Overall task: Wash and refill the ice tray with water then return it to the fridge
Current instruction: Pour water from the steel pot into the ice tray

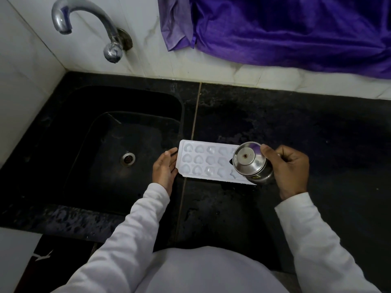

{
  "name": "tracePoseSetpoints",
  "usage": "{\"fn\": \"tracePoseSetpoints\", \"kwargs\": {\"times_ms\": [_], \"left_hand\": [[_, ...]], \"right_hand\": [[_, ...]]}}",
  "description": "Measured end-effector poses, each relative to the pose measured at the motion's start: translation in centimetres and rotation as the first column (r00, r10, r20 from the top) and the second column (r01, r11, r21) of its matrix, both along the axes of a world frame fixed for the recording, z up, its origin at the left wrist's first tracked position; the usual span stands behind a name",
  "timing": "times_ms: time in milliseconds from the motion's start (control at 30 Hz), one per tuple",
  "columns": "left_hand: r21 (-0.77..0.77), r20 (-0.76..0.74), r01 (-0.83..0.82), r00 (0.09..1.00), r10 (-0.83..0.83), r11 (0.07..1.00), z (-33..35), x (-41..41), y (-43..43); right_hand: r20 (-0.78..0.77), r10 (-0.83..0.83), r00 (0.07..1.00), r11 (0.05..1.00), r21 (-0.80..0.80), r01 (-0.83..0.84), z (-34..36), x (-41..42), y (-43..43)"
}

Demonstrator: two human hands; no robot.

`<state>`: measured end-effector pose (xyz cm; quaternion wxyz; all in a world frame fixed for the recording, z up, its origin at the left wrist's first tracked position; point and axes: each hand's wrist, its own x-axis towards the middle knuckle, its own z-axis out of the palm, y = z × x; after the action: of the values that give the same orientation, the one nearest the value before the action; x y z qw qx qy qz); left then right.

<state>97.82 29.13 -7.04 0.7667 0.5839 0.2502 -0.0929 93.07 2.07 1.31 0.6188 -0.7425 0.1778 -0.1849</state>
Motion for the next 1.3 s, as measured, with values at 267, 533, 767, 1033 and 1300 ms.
{"fn": "tracePoseSetpoints", "kwargs": {"times_ms": [267, 533, 767, 1033, 1300], "left_hand": [[0.008, 0.009, -0.001, 1.0, 0.001, 1.0, 0.1, 0.0, -0.07], [0.001, 0.009, -0.005, 1.0, 0.005, 1.0, 0.14, -0.04, -0.05], [-0.002, 0.017, 0.001, 1.0, -0.001, 1.0, -0.09, -0.04, -0.05], [0.001, 0.017, 0.005, 1.0, -0.005, 1.0, -0.01, 0.04, -0.02], [-0.006, 0.009, -0.004, 1.0, 0.004, 1.0, -0.05, 0.03, 0.0]], "right_hand": [[-0.005, 0.025, 1.0, 0.996, -0.089, -0.025, -0.41, -0.59, -0.2], [-0.009, 0.054, 0.999, 0.981, -0.184, -0.054, -0.62, -0.59, -0.24], [-0.014, 0.057, 0.998, 0.979, -0.194, -0.058, -0.42, -0.65, -0.36], [-0.01, 0.052, 0.999, 0.98, -0.192, -0.053, -0.28, -0.86, -0.54], [-0.007, 0.053, 0.999, 0.978, -0.202, -0.054, -0.03, -0.83, -0.47]]}}
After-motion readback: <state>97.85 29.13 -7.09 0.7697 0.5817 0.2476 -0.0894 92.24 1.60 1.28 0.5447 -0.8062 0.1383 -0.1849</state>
